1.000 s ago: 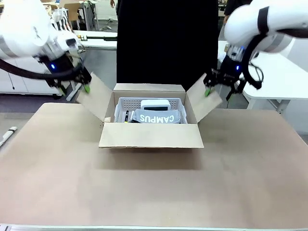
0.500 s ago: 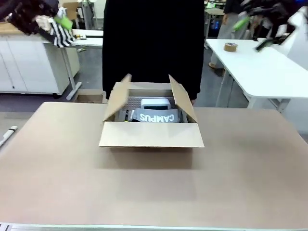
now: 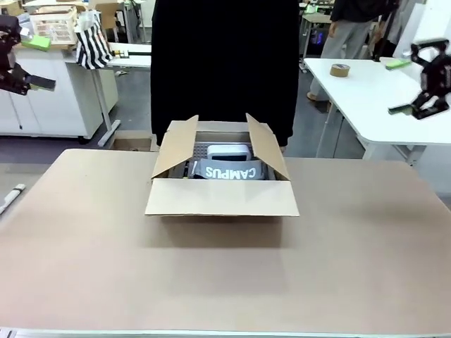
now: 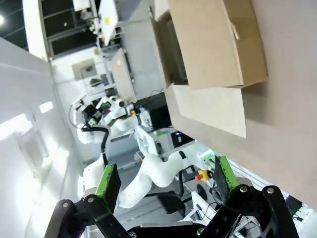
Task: Pack the gift set into the box.
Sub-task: Lift both hands away from the flaps of the Package Box, then press and hold the closed box until the human finishes sealing it.
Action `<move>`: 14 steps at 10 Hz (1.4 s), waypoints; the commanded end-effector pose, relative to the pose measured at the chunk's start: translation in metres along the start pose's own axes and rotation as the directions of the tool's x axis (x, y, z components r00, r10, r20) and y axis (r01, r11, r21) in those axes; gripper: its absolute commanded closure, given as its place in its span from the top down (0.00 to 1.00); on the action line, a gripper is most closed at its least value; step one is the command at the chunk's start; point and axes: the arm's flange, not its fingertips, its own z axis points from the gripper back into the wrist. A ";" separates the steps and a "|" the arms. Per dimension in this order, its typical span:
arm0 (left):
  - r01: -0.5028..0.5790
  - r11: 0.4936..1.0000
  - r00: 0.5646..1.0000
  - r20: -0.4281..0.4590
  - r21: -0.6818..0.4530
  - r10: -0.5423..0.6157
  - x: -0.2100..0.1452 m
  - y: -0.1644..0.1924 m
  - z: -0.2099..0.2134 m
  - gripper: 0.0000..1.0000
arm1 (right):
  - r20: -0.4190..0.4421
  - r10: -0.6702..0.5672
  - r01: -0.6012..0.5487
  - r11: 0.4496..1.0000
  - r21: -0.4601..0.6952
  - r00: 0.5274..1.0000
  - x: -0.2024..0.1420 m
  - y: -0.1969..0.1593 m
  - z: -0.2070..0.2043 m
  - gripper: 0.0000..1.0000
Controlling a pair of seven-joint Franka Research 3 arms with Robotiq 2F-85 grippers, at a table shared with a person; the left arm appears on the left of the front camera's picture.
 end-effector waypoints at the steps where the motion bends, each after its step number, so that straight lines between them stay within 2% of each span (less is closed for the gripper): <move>1: 0.074 0.996 0.997 -0.014 0.056 -0.073 0.006 -0.042 -0.014 1.00 | -0.005 0.012 -0.013 0.997 -0.072 1.000 -0.010 0.041 0.003 1.00; 14: 0.074 0.996 0.997 -0.014 0.056 -0.073 0.006 -0.042 -0.014 1.00 | -0.005 0.012 -0.013 0.997 -0.072 1.000 -0.010 0.041 0.003 1.00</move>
